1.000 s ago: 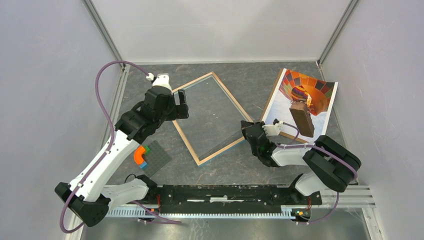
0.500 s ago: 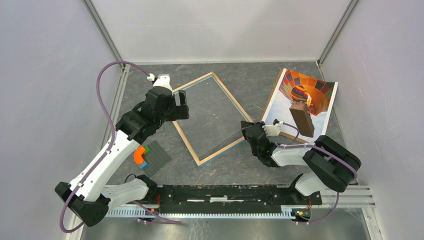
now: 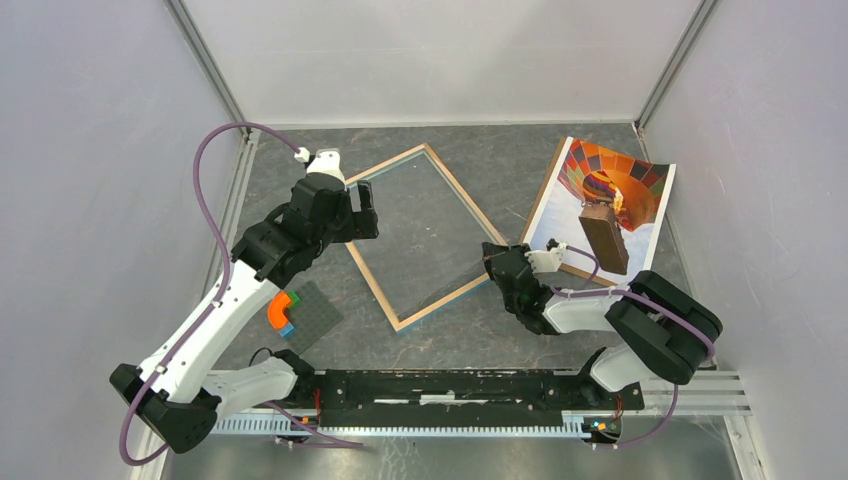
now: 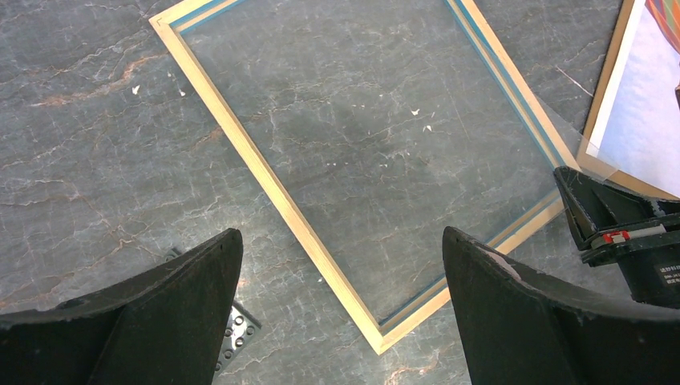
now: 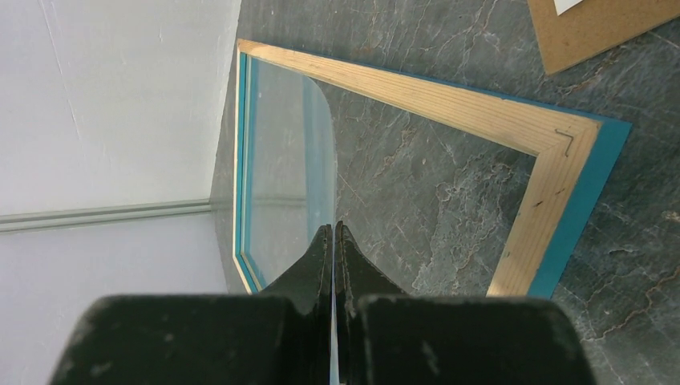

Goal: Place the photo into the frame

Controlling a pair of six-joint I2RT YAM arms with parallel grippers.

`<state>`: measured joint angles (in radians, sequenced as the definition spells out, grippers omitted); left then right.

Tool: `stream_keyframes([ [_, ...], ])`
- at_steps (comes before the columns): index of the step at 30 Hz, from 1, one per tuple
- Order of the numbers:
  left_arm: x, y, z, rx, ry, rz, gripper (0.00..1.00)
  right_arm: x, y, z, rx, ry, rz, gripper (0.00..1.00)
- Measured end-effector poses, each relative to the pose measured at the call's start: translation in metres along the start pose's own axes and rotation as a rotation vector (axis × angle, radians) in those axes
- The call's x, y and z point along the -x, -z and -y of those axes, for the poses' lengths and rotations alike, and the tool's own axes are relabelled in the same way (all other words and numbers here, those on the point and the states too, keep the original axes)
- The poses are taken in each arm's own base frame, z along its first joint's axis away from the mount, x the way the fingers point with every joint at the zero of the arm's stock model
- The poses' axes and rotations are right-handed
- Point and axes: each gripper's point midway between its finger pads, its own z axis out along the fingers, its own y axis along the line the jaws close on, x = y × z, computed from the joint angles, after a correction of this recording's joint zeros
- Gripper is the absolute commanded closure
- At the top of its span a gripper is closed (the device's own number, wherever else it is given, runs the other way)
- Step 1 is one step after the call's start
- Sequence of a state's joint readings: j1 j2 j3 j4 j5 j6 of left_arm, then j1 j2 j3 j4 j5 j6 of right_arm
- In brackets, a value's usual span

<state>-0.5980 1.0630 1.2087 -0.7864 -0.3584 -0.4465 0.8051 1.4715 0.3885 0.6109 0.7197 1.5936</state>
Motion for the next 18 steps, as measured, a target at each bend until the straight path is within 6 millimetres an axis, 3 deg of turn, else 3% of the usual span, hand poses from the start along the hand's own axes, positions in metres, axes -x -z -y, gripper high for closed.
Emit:
stream_keyframes([
  [18,-0.0016,-0.0005,-0.0006,0.002,-0.001,-0.004,0.0,-0.0021,-0.0026,0.0005,0.008,0.006,-0.001,1.0],
])
